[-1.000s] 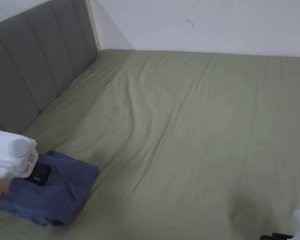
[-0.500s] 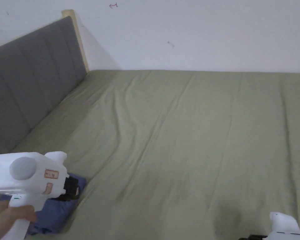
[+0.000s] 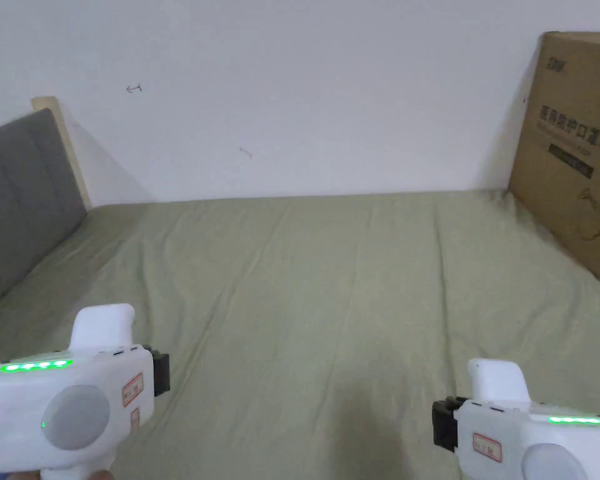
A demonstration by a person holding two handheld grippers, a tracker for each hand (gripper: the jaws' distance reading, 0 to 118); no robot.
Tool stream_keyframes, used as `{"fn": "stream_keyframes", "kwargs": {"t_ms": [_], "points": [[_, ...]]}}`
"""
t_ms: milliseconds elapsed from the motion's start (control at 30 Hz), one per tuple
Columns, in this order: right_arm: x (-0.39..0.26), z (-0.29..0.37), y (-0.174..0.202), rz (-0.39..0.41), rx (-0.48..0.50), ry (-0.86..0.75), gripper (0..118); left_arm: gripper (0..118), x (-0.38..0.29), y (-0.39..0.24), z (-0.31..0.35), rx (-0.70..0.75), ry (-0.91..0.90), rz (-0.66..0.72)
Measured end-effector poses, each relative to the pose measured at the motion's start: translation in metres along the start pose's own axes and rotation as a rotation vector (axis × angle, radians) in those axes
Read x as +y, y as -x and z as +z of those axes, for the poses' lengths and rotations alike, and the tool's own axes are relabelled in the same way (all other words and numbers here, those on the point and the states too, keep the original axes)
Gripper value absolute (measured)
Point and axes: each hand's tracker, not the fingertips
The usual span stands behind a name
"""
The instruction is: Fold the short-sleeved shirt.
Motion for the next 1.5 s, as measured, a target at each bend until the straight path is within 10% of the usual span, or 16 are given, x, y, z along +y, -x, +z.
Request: {"fn": "stream_keyframes", "kwargs": {"t_ms": [333,667,767,867,967,1500], "points": [[0.068,0.082,0.052,0.219,-0.187,-0.46,0,0,0.012,-0.07,0.068,0.167,-0.434,-0.091],[0.054,0.092,0.067,0.196,-0.216,-0.496,0,1,0.003,-0.083,0.075,0.076,-0.424,-0.084],[0.055,0.095,0.068,0.196,-0.226,-0.502,2,30,0.002,-0.085,0.08,0.065,-0.429,-0.086],[0.056,0.1,0.068,0.176,-0.222,-0.506,58,97,0.001,-0.085,0.083,0.022,-0.428,-0.097],[0.056,0.102,0.067,0.163,-0.221,-0.514,112,118,0.0,-0.088,0.086,0.012,-0.442,-0.086],[0.053,0.105,0.059,0.145,-0.244,-0.544,116,118,0.012,-0.091,0.085,-0.017,-0.351,-0.058]]}}
